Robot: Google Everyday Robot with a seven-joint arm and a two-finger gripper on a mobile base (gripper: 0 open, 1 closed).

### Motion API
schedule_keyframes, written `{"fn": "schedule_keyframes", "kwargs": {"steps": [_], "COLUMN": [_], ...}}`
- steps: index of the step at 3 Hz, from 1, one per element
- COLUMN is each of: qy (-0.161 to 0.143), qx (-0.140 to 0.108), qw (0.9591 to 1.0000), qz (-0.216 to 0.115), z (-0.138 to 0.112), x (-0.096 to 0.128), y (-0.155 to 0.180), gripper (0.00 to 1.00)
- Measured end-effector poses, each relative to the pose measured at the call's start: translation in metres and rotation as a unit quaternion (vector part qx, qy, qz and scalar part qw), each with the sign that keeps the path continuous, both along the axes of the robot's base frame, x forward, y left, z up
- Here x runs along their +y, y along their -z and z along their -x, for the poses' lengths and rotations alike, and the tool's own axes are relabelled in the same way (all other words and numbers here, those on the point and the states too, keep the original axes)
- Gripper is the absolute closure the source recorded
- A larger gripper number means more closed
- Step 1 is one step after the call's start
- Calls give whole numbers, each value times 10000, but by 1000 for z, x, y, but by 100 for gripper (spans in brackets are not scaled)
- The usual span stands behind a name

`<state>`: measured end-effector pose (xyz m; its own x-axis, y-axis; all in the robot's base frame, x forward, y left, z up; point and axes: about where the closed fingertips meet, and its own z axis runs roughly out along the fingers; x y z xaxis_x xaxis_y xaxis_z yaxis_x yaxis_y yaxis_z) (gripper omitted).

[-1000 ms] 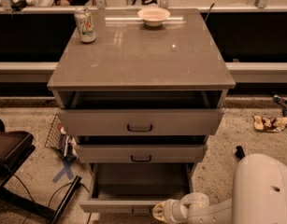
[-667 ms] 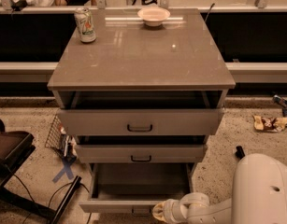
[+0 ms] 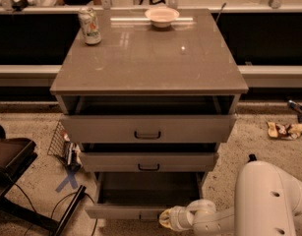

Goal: Close bottom drawer

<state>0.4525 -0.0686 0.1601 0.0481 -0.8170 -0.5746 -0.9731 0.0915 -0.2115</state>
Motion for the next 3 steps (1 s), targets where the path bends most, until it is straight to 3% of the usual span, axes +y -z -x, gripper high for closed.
{"fn": "schedule_keyframes", "kwargs": {"steps": [1, 2, 3], "qy": [-17, -93, -205], "qx": [-86, -296, -419], "qw": [10000, 9995, 9987], "qz": [38, 82, 190], "z": [-25, -88, -117], "x": [0, 2, 1], "y": [6, 15, 12], "gripper": [100, 100, 100]}}
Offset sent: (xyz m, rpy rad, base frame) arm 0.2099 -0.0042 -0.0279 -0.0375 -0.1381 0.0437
